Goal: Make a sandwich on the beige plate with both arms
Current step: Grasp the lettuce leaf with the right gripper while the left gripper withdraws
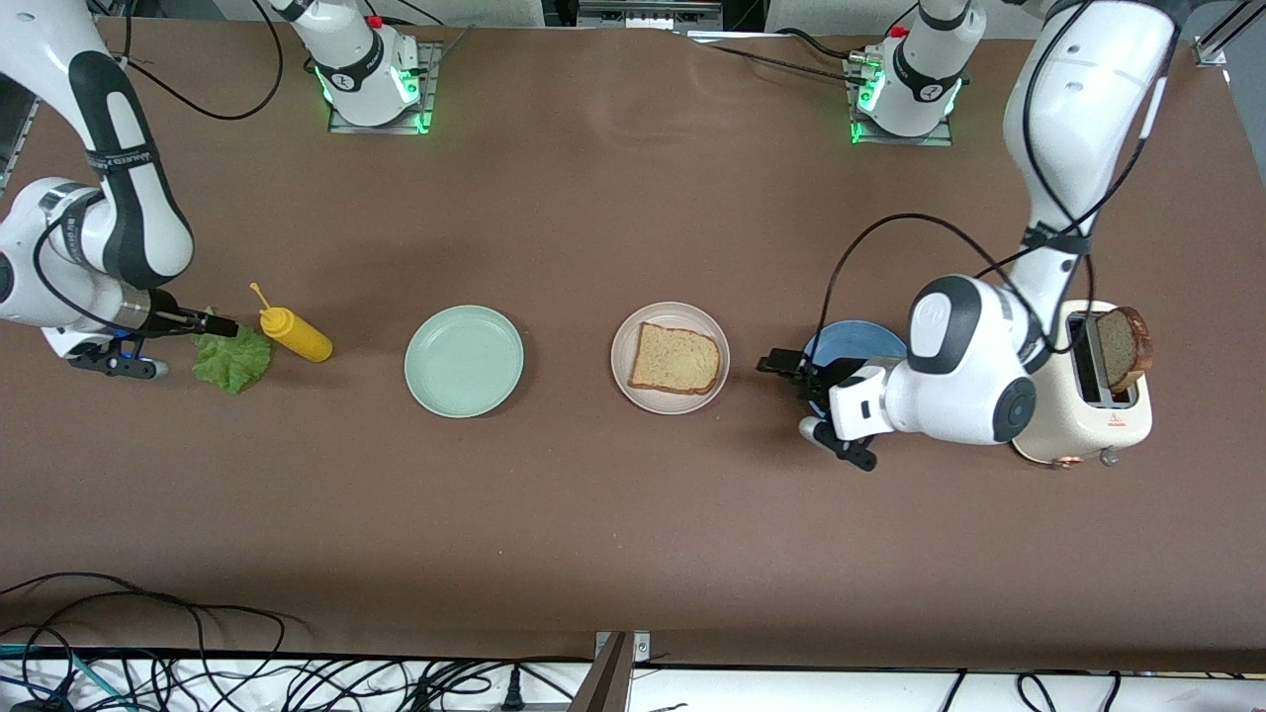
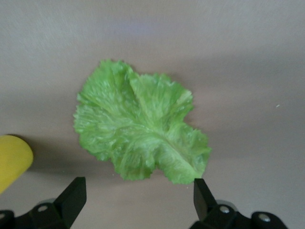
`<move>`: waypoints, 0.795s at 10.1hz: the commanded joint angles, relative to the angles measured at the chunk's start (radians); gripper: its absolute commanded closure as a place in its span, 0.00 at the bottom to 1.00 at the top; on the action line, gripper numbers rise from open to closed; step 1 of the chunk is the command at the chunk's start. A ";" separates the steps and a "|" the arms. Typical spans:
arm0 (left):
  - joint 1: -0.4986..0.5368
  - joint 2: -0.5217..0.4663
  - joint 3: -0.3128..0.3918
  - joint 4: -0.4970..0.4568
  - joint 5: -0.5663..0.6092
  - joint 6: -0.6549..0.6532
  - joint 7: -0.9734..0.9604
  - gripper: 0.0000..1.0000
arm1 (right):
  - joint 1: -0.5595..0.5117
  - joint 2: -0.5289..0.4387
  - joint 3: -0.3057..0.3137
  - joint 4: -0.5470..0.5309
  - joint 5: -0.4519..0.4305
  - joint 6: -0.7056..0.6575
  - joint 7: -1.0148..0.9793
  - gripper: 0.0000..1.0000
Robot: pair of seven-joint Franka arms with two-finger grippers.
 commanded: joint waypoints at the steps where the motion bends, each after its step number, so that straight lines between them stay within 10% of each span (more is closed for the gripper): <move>1: -0.005 -0.124 0.001 -0.020 0.180 -0.082 -0.267 0.00 | -0.017 0.024 0.002 -0.027 -0.001 0.060 -0.039 0.00; 6: 0.002 -0.480 0.004 -0.015 0.509 -0.273 -0.396 0.00 | -0.050 0.081 0.002 -0.025 -0.001 0.109 -0.096 0.12; 8: 0.048 -0.563 0.039 -0.027 0.497 -0.271 -0.385 0.00 | -0.050 0.079 0.002 -0.024 -0.001 0.102 -0.103 0.85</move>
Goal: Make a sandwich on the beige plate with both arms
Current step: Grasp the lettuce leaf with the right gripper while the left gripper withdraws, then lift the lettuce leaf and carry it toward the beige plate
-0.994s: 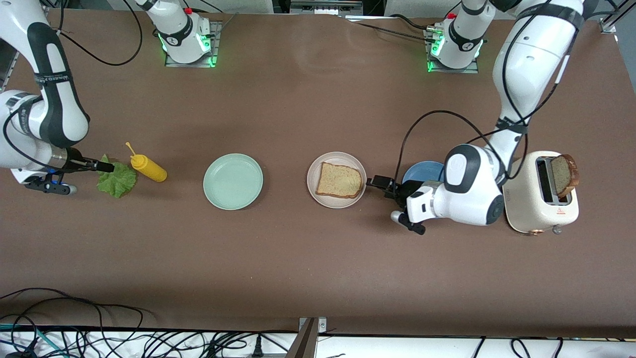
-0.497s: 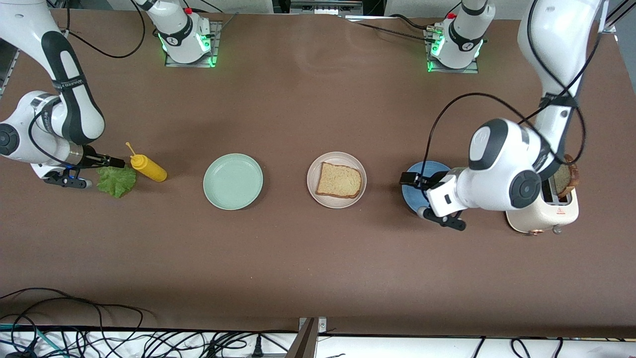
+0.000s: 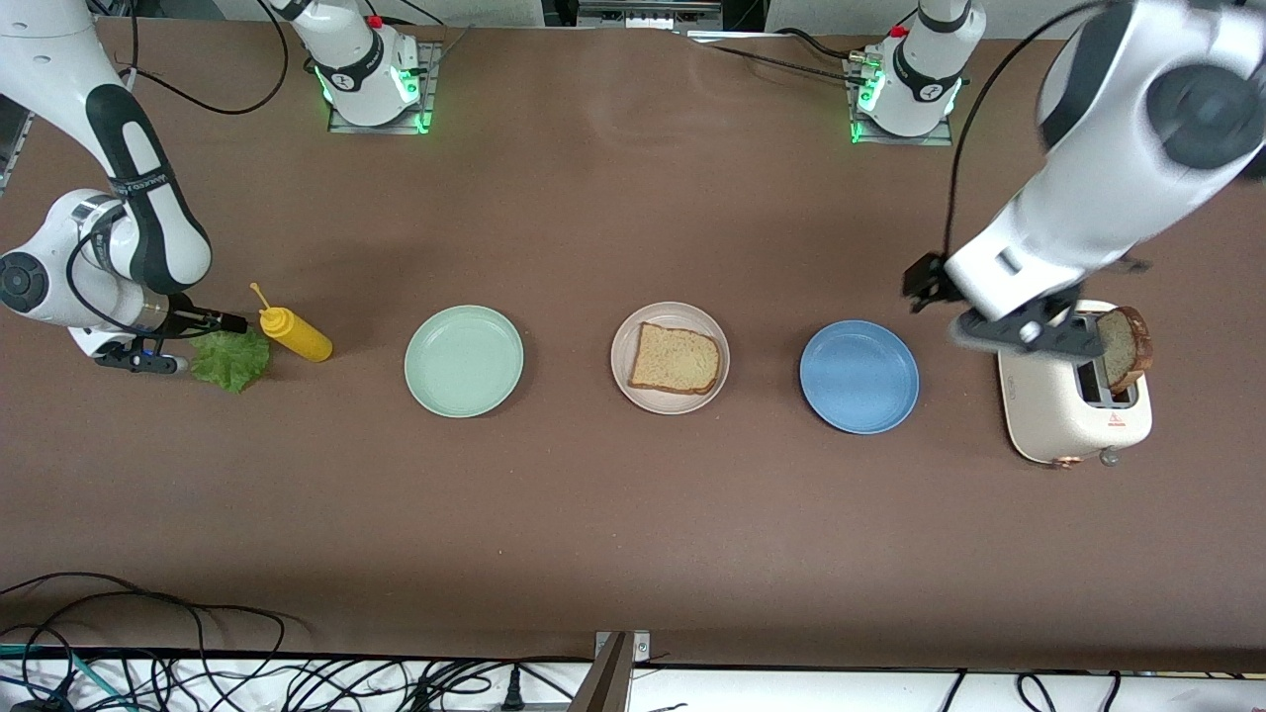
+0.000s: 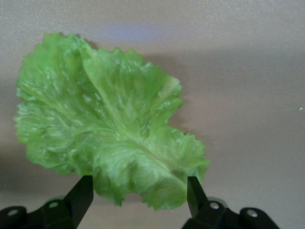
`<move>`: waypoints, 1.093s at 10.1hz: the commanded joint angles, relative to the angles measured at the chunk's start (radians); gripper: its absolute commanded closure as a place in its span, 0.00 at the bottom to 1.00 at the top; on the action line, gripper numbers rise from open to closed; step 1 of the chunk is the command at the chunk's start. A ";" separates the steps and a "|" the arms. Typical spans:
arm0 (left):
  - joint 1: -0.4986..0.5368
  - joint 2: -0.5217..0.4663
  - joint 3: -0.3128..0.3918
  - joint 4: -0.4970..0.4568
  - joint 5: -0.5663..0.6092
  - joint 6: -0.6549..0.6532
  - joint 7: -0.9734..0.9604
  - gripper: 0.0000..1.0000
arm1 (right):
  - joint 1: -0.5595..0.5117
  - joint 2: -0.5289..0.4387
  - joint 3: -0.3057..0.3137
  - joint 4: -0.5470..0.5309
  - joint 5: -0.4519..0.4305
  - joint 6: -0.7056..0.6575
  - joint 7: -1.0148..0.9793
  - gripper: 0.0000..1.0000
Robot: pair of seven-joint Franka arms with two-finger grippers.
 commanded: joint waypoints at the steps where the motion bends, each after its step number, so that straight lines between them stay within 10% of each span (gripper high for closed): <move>1: 0.007 -0.107 0.067 -0.087 -0.011 0.007 0.014 0.00 | -0.010 -0.005 0.005 -0.001 -0.001 0.003 -0.023 1.00; 8: -0.030 -0.227 0.129 -0.272 -0.115 0.016 0.034 0.00 | -0.004 -0.085 0.014 0.026 -0.001 -0.035 -0.023 1.00; 11: -0.024 -0.214 0.142 -0.264 -0.112 0.005 0.034 0.00 | 0.016 -0.096 0.017 0.297 -0.001 -0.370 -0.020 1.00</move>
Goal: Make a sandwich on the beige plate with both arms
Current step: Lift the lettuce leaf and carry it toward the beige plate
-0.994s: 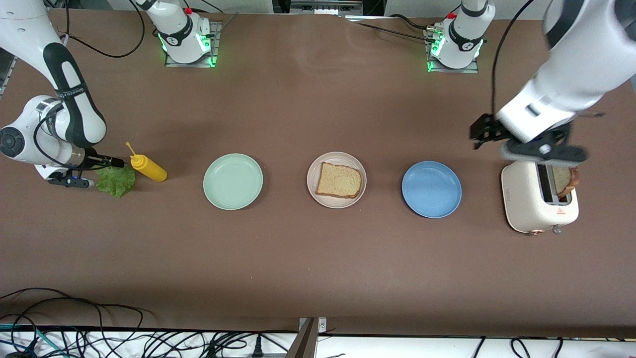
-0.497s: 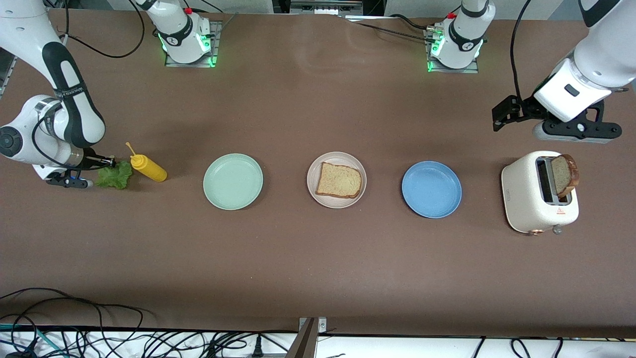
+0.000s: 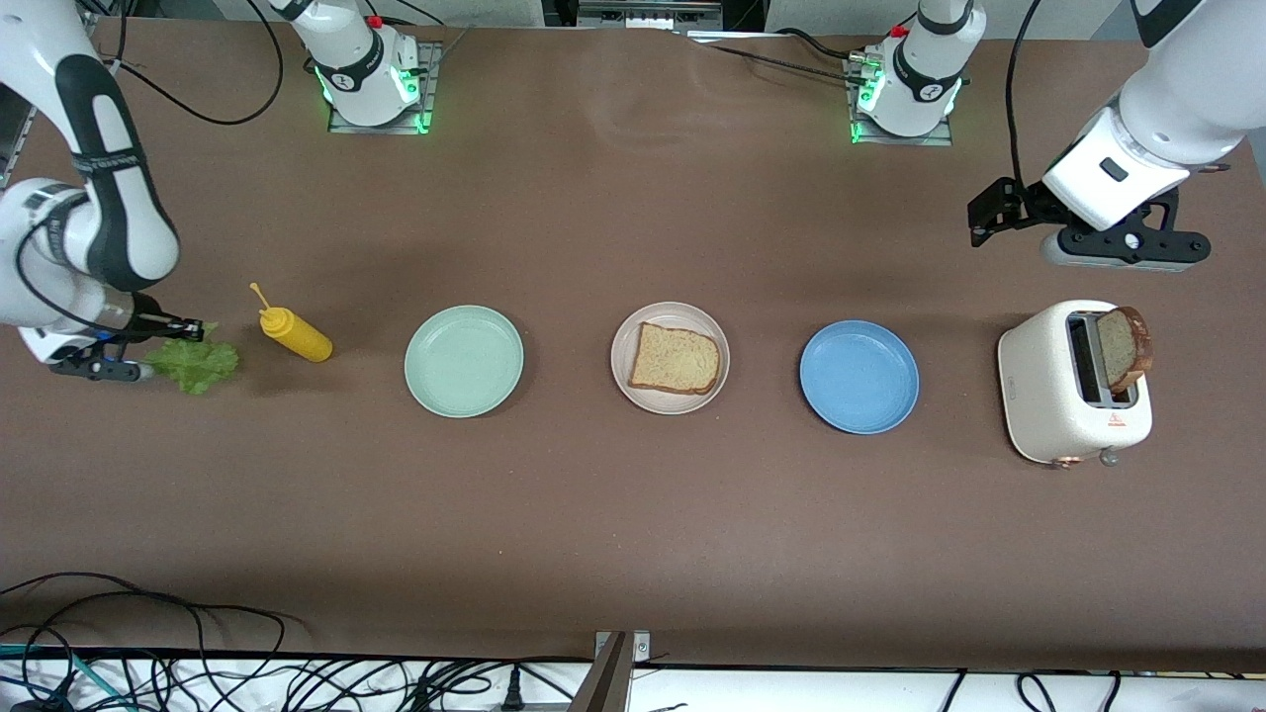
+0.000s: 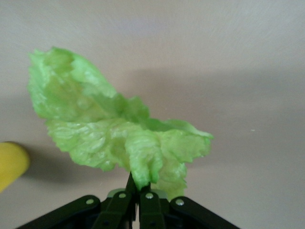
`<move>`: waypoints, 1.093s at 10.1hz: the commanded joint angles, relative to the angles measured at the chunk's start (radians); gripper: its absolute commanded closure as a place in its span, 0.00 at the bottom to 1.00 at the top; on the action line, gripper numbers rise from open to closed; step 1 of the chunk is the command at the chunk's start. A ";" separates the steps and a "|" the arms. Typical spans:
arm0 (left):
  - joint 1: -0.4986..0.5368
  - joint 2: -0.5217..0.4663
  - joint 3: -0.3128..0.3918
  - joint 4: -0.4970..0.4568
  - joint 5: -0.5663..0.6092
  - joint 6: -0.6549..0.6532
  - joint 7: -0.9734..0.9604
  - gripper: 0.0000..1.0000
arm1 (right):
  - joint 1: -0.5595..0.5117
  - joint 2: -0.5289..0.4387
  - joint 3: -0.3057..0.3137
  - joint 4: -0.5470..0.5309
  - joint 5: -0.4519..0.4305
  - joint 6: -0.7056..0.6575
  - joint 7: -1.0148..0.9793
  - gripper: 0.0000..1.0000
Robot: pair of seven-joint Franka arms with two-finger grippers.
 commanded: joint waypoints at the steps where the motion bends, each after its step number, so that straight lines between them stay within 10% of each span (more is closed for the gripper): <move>1: -0.001 -0.012 0.010 -0.016 -0.007 0.012 0.020 0.00 | 0.025 -0.002 0.004 0.248 -0.001 -0.286 -0.006 1.00; 6: 0.005 -0.021 0.018 -0.005 -0.007 -0.051 0.022 0.00 | 0.224 0.000 0.004 0.519 0.013 -0.577 0.238 1.00; 11: 0.010 -0.015 0.018 0.014 -0.016 -0.049 0.019 0.00 | 0.593 0.076 0.004 0.541 0.073 -0.438 0.895 1.00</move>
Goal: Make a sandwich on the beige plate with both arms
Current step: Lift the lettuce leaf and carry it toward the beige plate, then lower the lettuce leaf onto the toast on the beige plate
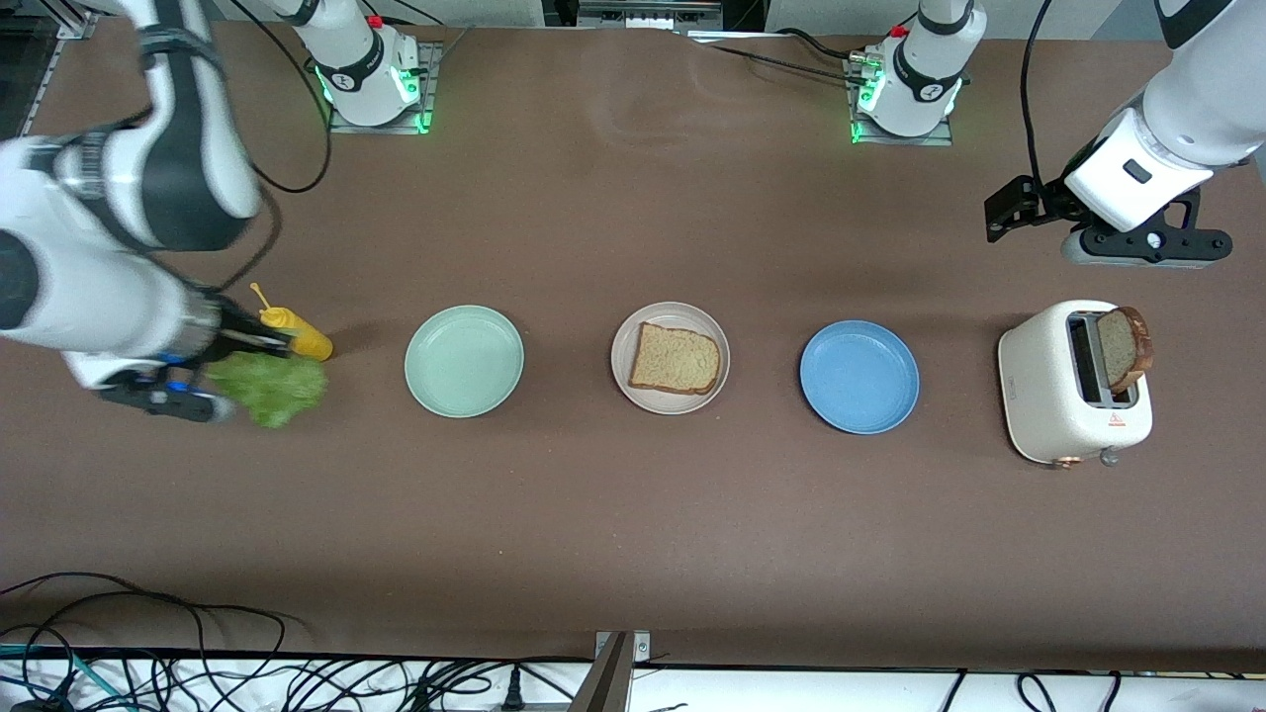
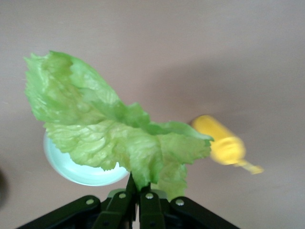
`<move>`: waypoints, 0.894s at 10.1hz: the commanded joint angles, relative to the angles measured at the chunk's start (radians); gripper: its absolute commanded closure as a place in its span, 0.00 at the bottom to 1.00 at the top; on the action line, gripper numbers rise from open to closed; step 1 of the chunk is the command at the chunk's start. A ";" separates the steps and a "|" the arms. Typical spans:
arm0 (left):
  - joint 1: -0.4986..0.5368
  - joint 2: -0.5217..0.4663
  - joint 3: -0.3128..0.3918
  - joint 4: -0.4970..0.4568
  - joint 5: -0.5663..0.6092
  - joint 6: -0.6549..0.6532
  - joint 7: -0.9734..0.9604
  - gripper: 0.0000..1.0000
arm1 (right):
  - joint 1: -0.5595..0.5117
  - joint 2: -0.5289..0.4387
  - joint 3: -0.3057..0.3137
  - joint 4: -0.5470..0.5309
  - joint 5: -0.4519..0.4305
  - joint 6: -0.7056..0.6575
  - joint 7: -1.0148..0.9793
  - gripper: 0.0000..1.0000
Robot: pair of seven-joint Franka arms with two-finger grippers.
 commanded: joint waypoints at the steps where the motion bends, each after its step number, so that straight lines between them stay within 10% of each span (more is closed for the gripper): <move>1: 0.004 -0.010 0.001 0.007 -0.015 -0.013 0.020 0.00 | 0.140 0.076 -0.016 0.036 0.040 0.110 0.282 1.00; 9: 0.004 -0.010 0.001 0.007 -0.015 -0.016 0.019 0.00 | 0.299 0.269 0.097 0.039 0.695 0.689 0.891 1.00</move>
